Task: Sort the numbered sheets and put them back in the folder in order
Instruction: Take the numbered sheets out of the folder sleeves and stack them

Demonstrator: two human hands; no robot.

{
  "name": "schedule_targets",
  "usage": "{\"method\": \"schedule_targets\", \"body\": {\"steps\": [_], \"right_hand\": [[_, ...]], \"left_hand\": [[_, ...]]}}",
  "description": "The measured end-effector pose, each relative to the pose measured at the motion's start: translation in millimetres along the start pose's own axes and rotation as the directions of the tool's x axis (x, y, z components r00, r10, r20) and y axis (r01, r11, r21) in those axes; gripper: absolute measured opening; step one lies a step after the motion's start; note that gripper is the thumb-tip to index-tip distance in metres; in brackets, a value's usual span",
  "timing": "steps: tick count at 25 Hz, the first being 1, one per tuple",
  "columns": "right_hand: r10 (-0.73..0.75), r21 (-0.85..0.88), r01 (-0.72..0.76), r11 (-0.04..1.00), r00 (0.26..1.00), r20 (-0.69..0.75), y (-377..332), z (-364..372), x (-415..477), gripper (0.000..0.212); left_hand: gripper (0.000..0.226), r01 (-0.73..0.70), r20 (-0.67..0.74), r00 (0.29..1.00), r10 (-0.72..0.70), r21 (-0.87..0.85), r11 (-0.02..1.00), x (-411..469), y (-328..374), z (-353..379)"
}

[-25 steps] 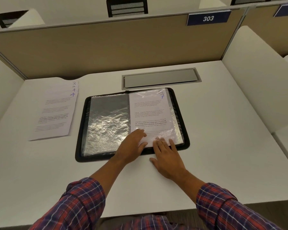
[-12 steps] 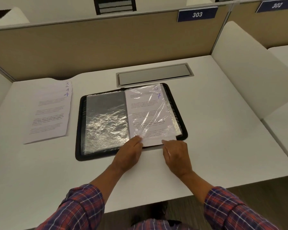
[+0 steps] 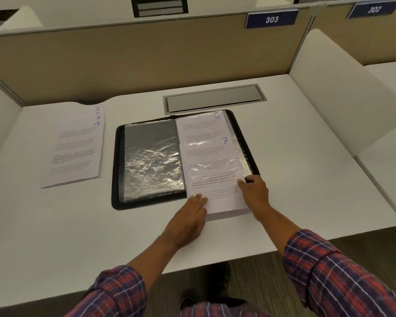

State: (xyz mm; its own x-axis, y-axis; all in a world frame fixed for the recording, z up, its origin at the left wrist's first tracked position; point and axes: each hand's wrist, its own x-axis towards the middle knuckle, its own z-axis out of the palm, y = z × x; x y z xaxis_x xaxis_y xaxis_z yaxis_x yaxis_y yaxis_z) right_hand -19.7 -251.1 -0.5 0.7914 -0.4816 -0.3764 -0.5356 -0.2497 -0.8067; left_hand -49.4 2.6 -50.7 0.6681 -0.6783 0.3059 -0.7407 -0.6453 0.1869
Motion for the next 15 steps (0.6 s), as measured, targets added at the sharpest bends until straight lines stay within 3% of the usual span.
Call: {"method": "schedule_targets", "body": {"steps": [9, 13, 15], "right_hand": [[0.034, 0.093, -0.042, 0.995, 0.996, 0.087, 3, -11, 6, 0.011], [0.047, 0.113, -0.064, 0.992, 0.988, 0.146, 3, -12, 0, 0.007], [0.038, 0.094, -0.054, 0.994, 0.986, 0.163, 2, -11, -7, 0.014]], "left_hand": [[0.024, -0.109, 0.152, 0.983, 0.104, 0.020, 0.994, -40, 42, -10], [0.020, -0.087, 0.208, 0.971, 0.118, -0.152, 0.985, -49, 46, -25], [0.023, 0.029, 0.171, 0.985, 0.024, -0.301, 0.953, -52, 44, -30]]}}
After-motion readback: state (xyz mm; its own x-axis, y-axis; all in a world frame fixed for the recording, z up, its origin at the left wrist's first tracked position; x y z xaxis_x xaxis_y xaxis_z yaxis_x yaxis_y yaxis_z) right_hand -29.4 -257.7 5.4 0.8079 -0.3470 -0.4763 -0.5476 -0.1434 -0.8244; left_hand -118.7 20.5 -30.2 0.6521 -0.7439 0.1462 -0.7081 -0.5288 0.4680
